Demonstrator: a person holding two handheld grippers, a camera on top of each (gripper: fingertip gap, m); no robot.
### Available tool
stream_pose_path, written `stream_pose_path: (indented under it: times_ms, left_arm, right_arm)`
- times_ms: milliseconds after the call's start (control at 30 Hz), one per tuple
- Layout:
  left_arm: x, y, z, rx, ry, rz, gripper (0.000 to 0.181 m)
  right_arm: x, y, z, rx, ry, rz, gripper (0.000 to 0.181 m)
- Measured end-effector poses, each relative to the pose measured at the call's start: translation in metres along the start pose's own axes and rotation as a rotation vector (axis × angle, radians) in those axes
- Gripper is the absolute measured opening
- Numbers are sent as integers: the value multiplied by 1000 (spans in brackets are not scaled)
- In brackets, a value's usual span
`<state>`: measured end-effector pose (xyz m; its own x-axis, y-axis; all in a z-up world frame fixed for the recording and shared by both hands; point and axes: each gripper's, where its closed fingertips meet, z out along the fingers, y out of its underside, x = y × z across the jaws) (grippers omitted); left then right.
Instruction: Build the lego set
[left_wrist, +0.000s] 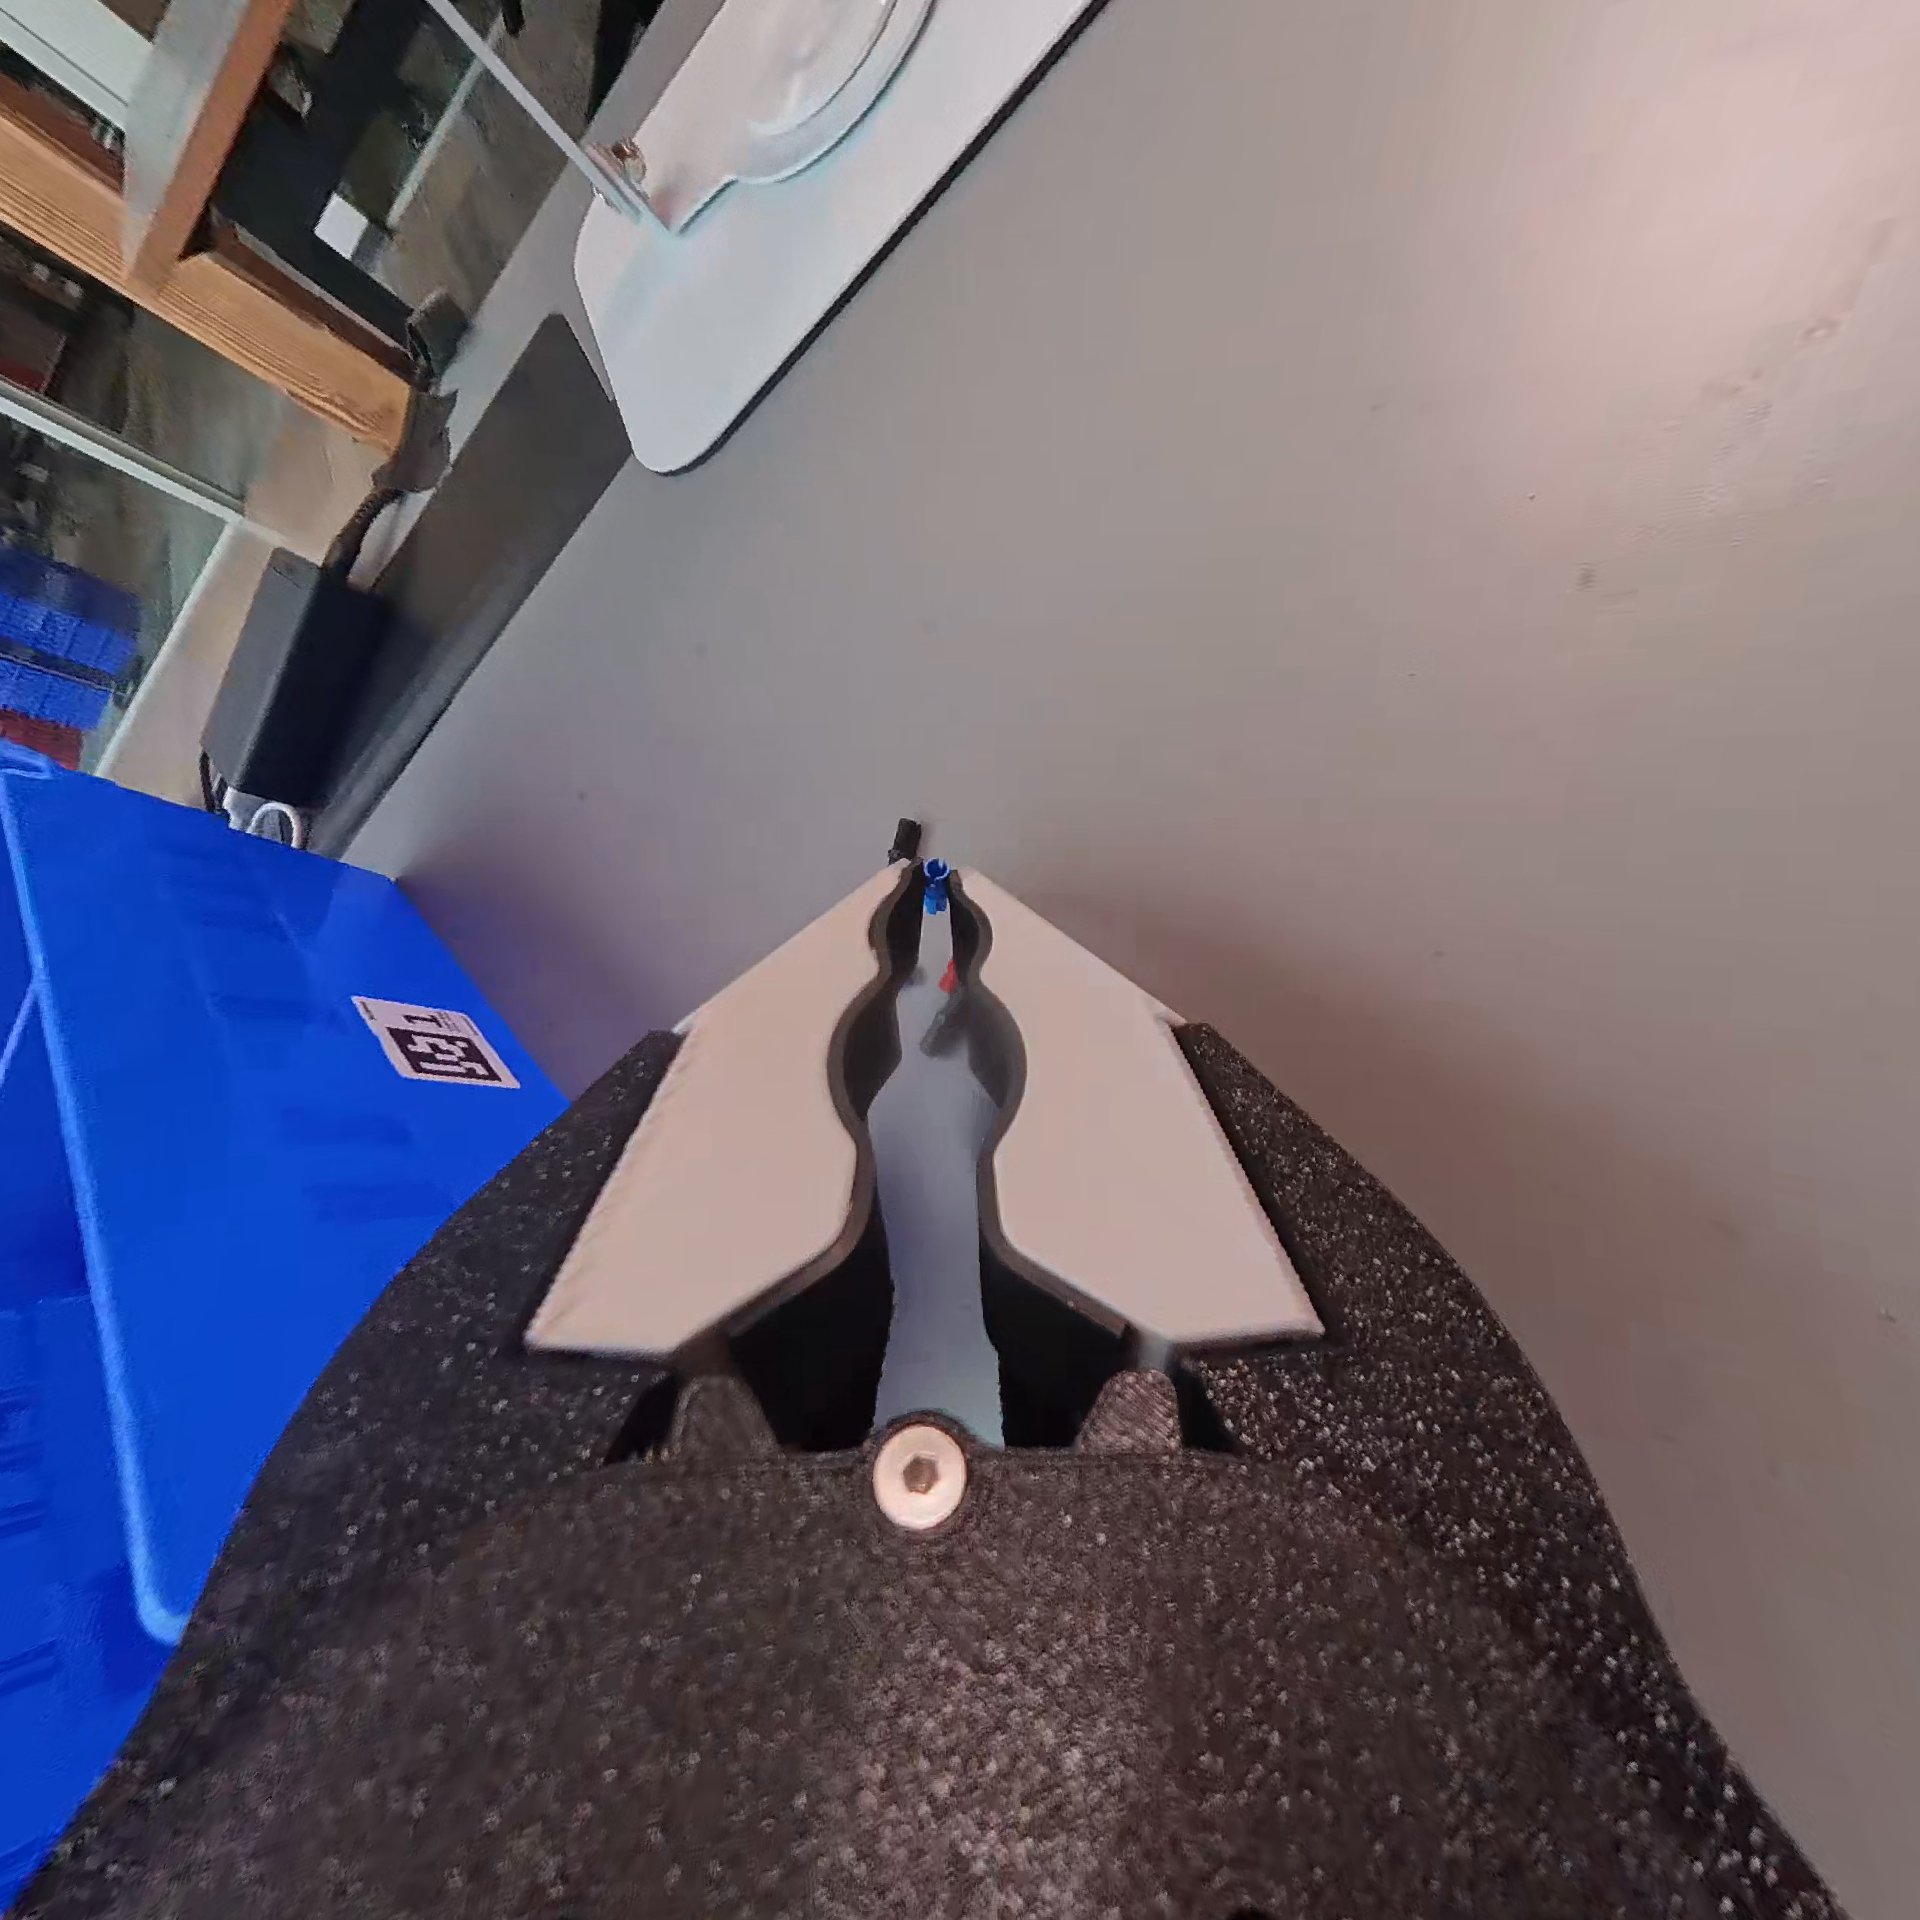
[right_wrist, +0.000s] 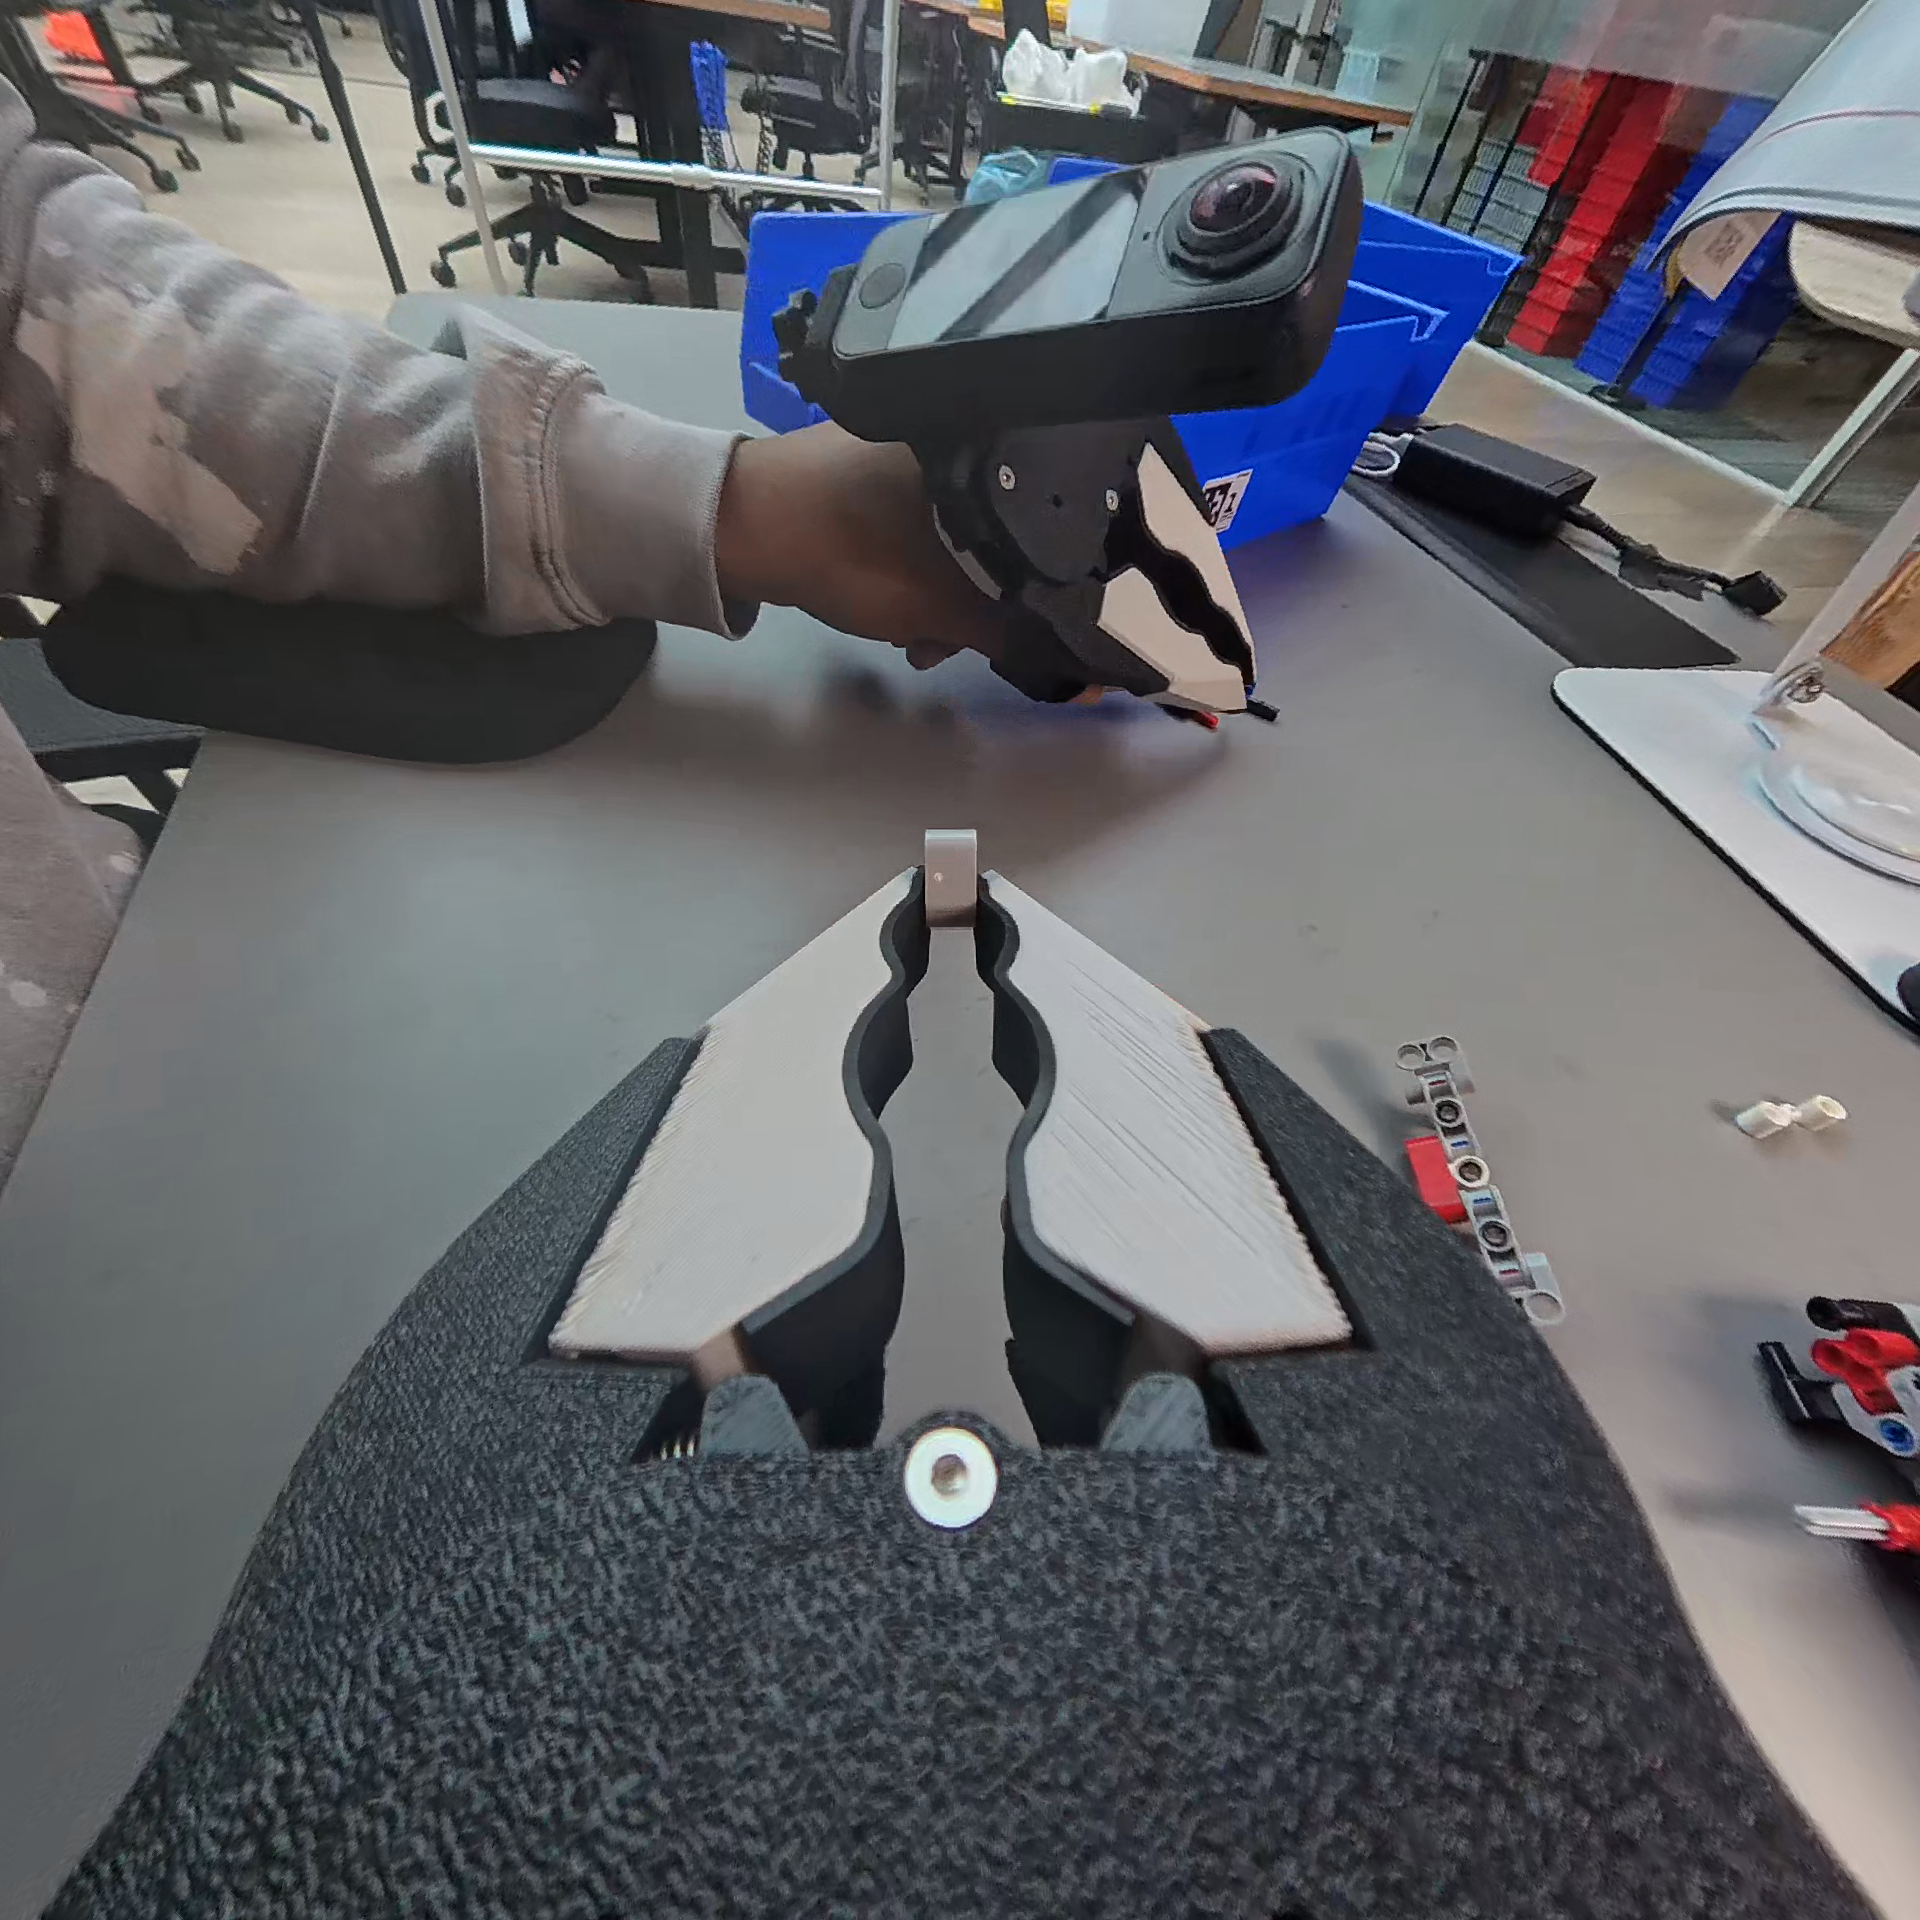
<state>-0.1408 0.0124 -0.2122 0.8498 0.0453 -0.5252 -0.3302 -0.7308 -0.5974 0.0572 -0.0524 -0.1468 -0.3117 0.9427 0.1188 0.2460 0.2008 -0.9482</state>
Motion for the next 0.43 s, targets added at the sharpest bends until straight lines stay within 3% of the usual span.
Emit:
stream_pose_path:
  times_ms: [133,233,300,433]
  left_arm:
    - [3,2,2,-1,45,-44,16]
    - [15,-18,-18,111,137,-99,25]
    - [42,-40,-49,245,323,-153,25]
    - [109,-64,-132,445,874,-262,27]
  right_arm:
    - [3,2,-3,6,11,24,5]
    - [6,2,-5,13,19,52,5]
    - [9,2,-6,18,25,71,6]
    - [10,-11,-11,114,-3,155,6]
